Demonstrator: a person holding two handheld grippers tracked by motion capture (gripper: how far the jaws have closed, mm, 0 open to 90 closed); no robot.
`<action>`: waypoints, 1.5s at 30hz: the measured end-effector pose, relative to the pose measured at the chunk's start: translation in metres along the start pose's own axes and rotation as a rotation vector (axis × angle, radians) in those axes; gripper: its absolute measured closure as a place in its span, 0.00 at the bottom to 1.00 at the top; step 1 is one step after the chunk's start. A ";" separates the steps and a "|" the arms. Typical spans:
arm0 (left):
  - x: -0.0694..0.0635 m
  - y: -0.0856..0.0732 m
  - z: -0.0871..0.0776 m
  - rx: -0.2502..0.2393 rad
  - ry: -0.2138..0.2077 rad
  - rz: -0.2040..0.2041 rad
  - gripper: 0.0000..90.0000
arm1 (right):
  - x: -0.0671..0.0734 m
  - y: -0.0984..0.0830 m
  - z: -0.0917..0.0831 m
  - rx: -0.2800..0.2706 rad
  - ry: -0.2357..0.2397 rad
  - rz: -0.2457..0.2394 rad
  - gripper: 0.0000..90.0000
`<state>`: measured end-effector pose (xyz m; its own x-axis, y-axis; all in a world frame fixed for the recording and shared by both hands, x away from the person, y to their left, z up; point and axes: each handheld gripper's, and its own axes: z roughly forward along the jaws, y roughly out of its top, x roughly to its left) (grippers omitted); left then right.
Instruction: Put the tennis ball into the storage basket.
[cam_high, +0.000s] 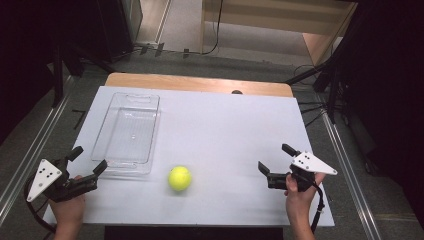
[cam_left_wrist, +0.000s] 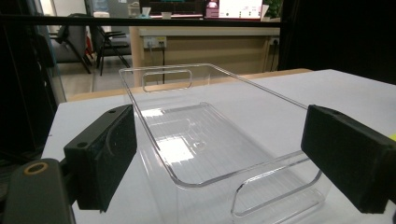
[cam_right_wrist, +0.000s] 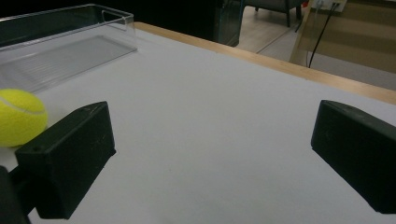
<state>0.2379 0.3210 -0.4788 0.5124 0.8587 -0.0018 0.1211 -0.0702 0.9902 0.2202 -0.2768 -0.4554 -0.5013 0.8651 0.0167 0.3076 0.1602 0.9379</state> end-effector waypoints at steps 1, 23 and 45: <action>0.000 0.000 0.000 0.001 0.000 0.000 0.12 | 0.001 0.001 0.002 0.001 0.005 -0.003 0.00; 0.000 0.000 0.000 -0.002 -0.005 -0.001 0.12 | 0.024 0.022 0.031 0.027 0.100 -0.067 0.00; 0.000 0.000 0.000 -0.004 -0.004 -0.006 0.12 | 0.047 0.036 0.059 0.083 0.204 -0.112 0.00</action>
<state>0.2377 0.3211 -0.4788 0.5148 0.8573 -0.0081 0.1205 -0.0630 0.9907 0.2558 -0.2021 -0.4413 -0.6868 0.7268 -0.0083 0.3021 0.2958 0.9062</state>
